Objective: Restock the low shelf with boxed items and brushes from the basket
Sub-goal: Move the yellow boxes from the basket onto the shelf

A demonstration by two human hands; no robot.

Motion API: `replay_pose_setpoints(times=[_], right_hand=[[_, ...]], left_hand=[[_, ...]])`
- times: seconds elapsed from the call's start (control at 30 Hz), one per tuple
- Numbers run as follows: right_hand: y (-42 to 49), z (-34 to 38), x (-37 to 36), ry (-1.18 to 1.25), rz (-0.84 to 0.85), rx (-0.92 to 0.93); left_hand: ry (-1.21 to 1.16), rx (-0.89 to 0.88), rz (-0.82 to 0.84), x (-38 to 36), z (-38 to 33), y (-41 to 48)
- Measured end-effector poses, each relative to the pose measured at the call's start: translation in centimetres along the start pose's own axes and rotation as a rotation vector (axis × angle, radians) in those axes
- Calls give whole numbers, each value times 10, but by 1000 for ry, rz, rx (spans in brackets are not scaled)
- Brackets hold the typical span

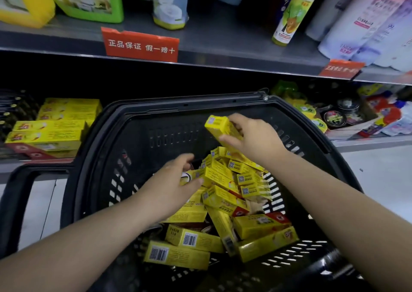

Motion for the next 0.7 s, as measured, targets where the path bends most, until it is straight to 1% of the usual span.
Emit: replay_pose_setpoints(times=[0.03,0.1,0.13,0.23,0.3,0.33,0.37,0.4,0.43,0.47,0.53,0.57,0.6,0.7], right_hand=[[-5,11,8,171,10,-28],[-14,34,6,511,112,-79],[-18,46,0,626,165,-94],[-22,65,-18,787,266,-97],[-15,51,-31,893,299,-157],[-10,34,-37,867,288,-193],[-3,10,-42,707,262,-218],[1,-18,-50,457,261,-240],[0,-45,-63,242,307,-274],[-6,-69,-78,100,388,-310],[-24,-98,-108,9,543,-342],[-30,-102,-118,-13,569,-319],[-32,-104,-122,-54,557,-289],[-23,-85,-105,-237,423,-173]], left_hand=[[-71,20,-23,2,1,1],[-249,53,-54,8,0,-1],[-333,65,-68,11,0,-2],[-488,117,-100,15,4,-3],[-635,214,-95,10,15,-3],[-714,269,-75,5,20,-3],[-777,311,-56,0,24,-3],[-821,340,-42,-2,26,-4],[-848,358,-35,-3,28,-4],[-857,369,-31,-4,29,-4],[-856,376,-26,-4,30,-3],[-853,375,-23,-5,30,-2],[-849,374,-21,-6,30,-2],[-825,366,-16,-9,31,-1]])
Point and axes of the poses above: each hand's wrist, its own y-axis towards the middle knuckle, its own x-axis out of the back of the hand, z = x × y, the point moved 9 cm from there along y, towards the middle knuckle
